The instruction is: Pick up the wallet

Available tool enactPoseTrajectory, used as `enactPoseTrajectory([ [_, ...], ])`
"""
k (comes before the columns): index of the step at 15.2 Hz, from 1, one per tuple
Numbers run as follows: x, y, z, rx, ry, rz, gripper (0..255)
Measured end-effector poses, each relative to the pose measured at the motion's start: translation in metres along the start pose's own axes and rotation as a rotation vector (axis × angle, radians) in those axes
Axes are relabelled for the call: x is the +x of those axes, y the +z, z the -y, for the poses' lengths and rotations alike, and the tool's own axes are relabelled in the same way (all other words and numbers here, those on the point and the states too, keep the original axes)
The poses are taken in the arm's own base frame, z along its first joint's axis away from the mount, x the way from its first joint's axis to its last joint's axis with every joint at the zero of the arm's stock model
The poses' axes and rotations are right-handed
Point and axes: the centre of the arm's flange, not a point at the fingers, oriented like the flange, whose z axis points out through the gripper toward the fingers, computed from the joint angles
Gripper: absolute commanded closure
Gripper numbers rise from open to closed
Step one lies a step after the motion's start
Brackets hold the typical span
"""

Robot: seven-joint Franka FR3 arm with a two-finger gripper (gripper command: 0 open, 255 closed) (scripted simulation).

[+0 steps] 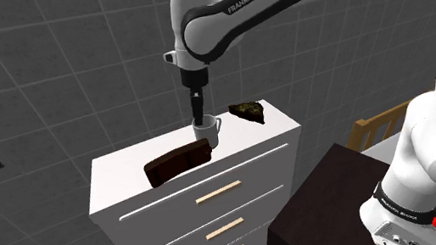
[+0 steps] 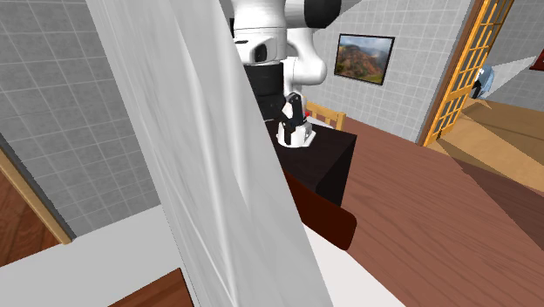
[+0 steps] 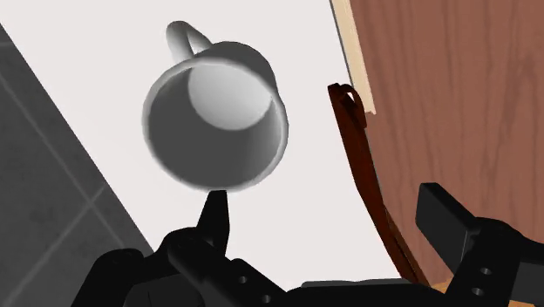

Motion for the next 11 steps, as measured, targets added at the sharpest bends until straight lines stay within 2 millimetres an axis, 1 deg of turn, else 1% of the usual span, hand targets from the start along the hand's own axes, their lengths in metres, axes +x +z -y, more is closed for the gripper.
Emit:
enactPoseTrajectory([
  [4,0.034,0.03,0.02,0.023,-0.138,0.014,0],
  [7,0.059,0.054,0.044,0.04,-0.242,0.024,0],
  [9,0.069,0.066,0.052,0.047,-0.284,0.028,0],
  [11,0.071,0.076,0.055,0.049,-0.295,0.029,0],
])
